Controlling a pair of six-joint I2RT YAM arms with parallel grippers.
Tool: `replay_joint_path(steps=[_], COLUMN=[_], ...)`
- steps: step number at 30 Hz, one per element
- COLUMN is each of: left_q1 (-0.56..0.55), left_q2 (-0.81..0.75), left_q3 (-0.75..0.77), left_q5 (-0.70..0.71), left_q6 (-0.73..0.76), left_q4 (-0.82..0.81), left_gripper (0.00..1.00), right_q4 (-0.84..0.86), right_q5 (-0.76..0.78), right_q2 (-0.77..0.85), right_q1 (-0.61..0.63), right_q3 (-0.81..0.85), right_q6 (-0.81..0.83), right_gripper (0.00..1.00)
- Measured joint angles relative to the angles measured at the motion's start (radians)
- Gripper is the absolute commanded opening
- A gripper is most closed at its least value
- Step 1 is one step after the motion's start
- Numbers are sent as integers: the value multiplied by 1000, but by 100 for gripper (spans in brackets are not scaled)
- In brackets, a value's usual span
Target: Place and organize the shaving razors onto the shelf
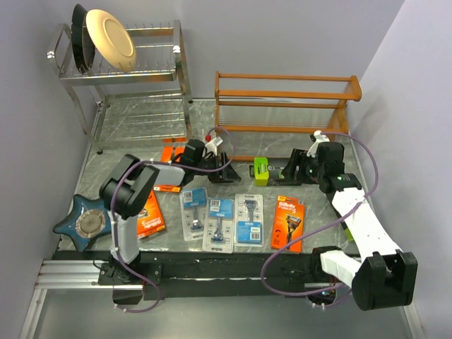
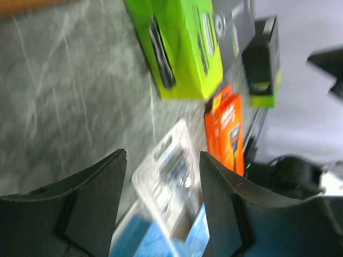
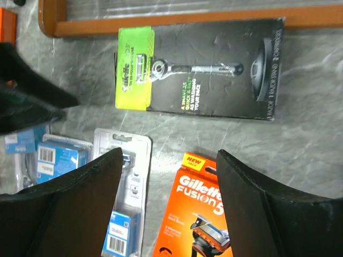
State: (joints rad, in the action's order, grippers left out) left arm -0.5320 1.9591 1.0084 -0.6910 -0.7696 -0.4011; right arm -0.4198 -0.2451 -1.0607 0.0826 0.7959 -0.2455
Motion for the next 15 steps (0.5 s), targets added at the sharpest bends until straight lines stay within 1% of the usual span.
replay_joint_path(steps=[4,7,11,15], left_q1=[-19,-42,-69,-87], left_q2=[62,89,124,146], left_q3=[43,83,113,113], left_q5=[25,49,114,169], left_q6=[-129,-214,-340,-451], left_q4=[-95,-136,-161,-148], left_gripper=[61,55,47,46], right_q4=[8,14,14,15], right_q5=[-27,-38,-52,-86], right_q2=[-6,-5,2,6], right_q1=[0,0,0,0], right_q3=[-7,-23,-53,-67], right_q6=[-8,-20,-50,-80], right_gripper=[79,79,80,80])
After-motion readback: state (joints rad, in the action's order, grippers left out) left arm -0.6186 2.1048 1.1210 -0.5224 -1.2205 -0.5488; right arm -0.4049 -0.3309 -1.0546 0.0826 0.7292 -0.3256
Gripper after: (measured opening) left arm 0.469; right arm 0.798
